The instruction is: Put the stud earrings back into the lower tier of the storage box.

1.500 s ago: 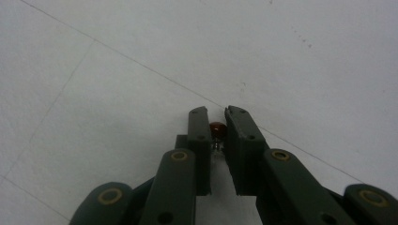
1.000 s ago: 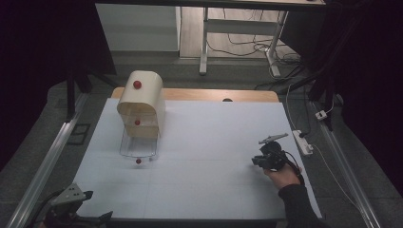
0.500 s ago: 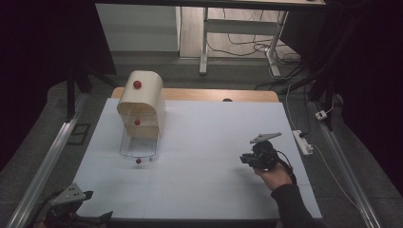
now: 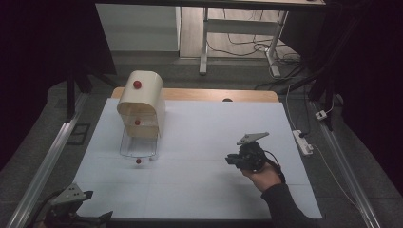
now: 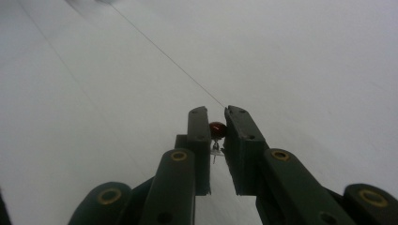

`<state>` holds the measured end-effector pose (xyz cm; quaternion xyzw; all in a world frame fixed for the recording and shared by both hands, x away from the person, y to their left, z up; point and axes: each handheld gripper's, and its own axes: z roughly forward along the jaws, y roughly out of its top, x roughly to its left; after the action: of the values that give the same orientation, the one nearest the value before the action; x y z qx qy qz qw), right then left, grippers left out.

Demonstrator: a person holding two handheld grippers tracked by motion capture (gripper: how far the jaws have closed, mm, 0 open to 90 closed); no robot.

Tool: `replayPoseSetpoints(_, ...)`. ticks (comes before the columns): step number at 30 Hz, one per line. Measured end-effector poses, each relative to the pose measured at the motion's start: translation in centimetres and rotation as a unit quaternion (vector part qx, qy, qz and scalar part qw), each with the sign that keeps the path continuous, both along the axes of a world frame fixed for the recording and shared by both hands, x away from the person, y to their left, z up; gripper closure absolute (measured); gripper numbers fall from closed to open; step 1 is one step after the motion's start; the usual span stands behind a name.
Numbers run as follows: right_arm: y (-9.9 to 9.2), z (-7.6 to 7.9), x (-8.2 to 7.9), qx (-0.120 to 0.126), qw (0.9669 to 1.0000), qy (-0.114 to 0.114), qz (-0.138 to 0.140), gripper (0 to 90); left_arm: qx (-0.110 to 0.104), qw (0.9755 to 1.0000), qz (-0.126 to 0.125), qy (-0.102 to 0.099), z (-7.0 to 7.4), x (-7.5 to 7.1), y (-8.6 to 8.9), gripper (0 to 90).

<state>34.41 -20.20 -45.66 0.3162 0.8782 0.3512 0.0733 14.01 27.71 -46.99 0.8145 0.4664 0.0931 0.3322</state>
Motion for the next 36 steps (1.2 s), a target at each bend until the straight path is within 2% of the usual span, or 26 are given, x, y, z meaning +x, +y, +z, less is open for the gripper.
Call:
replayPoseSetpoints(4, 1.1, 0.4, -0.2, 0.021, 0.9997, 0.004, 0.013, 80.9, 0.000, 1.0000, 0.000, 0.000, 0.0, 0.0, 0.0, 3.0)
replayPoseSetpoints(12, 3.8, 0.9, -0.4, 0.041, 0.9982, 0.004, 0.044, 80.9, -0.003, 1.0000, 0.000, 0.000, 0.0, 0.0, 0.1, 3.0)
replayPoseSetpoints(20, 6.2, 1.1, -0.3, 0.049, 0.9967, 0.002, 0.065, 80.9, 0.000, 1.0000, 0.000, 0.001, 0.0, 0.0, 0.0, 3.1)
replayPoseSetpoints(36, 13.0, 0.9, 0.1, 0.056, 0.9917, -0.004, 0.116, 80.8, -0.002, 1.0000, 0.000, 0.001, 0.0, 0.0, 0.0, 3.1)
